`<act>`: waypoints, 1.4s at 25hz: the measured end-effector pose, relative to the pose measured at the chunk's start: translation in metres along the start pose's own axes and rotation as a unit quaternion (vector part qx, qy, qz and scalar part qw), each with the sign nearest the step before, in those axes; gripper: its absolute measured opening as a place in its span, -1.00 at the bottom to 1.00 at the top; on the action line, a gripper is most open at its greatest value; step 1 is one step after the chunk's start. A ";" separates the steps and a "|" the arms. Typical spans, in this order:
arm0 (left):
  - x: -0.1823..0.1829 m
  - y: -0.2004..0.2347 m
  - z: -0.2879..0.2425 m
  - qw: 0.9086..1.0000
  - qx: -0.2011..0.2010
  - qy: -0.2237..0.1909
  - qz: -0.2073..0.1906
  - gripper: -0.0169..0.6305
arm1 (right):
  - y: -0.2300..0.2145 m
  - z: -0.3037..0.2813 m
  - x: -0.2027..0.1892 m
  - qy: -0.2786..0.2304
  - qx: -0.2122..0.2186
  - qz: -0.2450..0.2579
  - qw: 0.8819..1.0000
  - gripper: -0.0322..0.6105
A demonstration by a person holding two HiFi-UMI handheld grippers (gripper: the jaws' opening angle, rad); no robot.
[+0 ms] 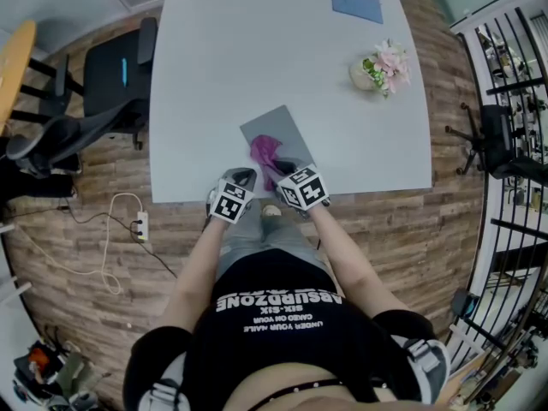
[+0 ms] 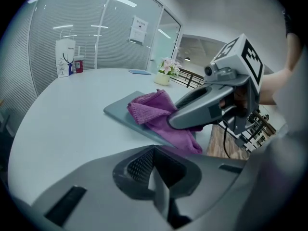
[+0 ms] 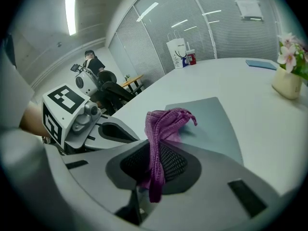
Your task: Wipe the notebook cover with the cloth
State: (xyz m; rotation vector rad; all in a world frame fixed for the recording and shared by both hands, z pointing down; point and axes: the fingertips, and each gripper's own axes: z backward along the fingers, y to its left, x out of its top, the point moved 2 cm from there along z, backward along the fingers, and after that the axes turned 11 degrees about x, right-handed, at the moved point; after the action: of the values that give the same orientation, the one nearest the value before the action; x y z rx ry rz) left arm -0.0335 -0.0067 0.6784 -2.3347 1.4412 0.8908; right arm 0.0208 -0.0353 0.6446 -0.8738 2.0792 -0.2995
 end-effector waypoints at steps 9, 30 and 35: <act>-0.002 -0.004 0.004 1.000 -0.003 -0.001 0.000 -0.91 | 0.017 0.006 -0.020 -0.006 0.019 -0.017 1.000 -0.69; 0.006 -0.003 0.006 1.000 0.000 -0.009 0.013 -0.91 | -0.024 0.046 -0.029 -0.030 -0.027 -0.053 0.998 -0.68; 0.010 -0.008 0.005 1.000 -0.003 -0.010 0.007 -0.91 | -0.038 0.059 -0.031 -0.031 -0.050 -0.059 0.997 -0.69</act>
State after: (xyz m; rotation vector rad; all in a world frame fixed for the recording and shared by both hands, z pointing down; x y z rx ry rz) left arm -0.0255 -0.0072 0.6676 -2.3171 1.4495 0.9212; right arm 0.0979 -0.0364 0.6458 -1.0551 2.0020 -0.2304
